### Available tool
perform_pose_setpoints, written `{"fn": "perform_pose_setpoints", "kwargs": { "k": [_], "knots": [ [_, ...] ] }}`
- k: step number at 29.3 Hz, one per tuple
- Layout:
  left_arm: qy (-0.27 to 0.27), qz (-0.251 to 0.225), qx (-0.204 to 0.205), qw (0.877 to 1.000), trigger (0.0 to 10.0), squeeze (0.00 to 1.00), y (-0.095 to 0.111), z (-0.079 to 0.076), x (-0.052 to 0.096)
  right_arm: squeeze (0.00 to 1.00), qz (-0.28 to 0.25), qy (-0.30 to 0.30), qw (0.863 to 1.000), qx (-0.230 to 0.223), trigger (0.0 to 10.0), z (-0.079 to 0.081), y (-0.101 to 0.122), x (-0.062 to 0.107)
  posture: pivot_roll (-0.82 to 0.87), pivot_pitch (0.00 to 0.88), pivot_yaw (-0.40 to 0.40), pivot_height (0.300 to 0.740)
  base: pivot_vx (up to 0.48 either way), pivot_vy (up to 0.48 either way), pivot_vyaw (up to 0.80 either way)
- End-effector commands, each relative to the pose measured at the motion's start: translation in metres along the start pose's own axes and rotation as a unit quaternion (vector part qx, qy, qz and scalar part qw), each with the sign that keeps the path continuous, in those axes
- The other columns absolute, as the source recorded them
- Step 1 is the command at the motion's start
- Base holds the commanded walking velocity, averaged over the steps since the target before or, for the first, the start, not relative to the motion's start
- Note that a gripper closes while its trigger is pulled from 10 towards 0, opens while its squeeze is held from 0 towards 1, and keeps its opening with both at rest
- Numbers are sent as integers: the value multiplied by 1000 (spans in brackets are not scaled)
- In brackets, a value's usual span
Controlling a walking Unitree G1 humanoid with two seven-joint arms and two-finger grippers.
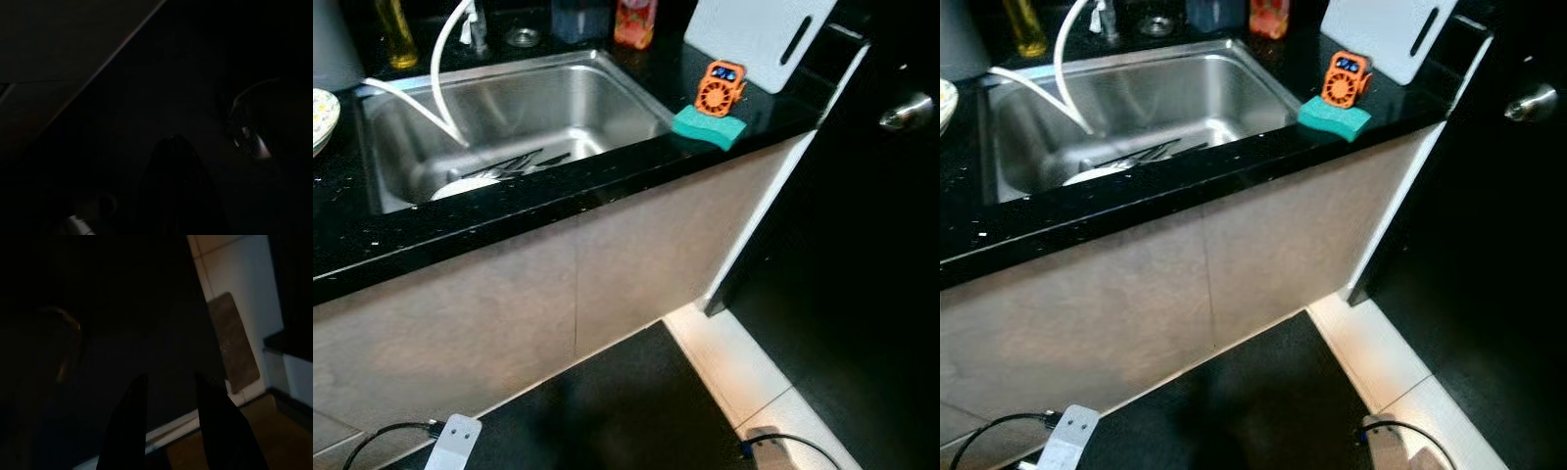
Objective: Kitchen organization
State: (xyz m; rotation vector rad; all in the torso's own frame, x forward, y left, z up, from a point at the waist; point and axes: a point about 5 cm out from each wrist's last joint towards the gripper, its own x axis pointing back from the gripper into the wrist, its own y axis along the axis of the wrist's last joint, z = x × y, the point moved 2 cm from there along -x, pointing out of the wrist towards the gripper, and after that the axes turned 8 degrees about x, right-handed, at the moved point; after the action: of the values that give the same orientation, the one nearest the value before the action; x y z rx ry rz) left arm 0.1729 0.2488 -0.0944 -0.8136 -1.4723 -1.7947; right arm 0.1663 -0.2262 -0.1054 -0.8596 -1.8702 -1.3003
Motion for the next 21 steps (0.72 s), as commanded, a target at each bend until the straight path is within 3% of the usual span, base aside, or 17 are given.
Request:
{"fn": "perform_pose_setpoints", "kwargs": {
  "k": [1, 2, 18, 21],
  "knots": [
    [4, 27, 8, 1000, 10000, 55, -17, 2, 4, 0, 15, 3, 1000, -5, 10000, 3, -10, 2, 71, 132, -57, 740, 0, 0, 0],
    [1, 29, 6, 1000, 10000, 0, -17, 2, 4, 0, 17, 2, 1000, -5, 10000, 3, -11, 2, 70, 131, -55, 740, 0, 0, 0],
    [1, 29, 4, 1000, 10000, 0, -15, 5, 3, 0, 15, 4, 1000, -7, 10000, 6, -9, 2, 77, 122, -44, 740, 0, 0, 0],
    [4, 28, 7, 1000, 10000, 0, -15, 6, 3, 0, 14, 5, 1000, -7, 10000, 6, -9, 1, 78, 120, -43, 740, 0, 446, 0]
  ]
}}
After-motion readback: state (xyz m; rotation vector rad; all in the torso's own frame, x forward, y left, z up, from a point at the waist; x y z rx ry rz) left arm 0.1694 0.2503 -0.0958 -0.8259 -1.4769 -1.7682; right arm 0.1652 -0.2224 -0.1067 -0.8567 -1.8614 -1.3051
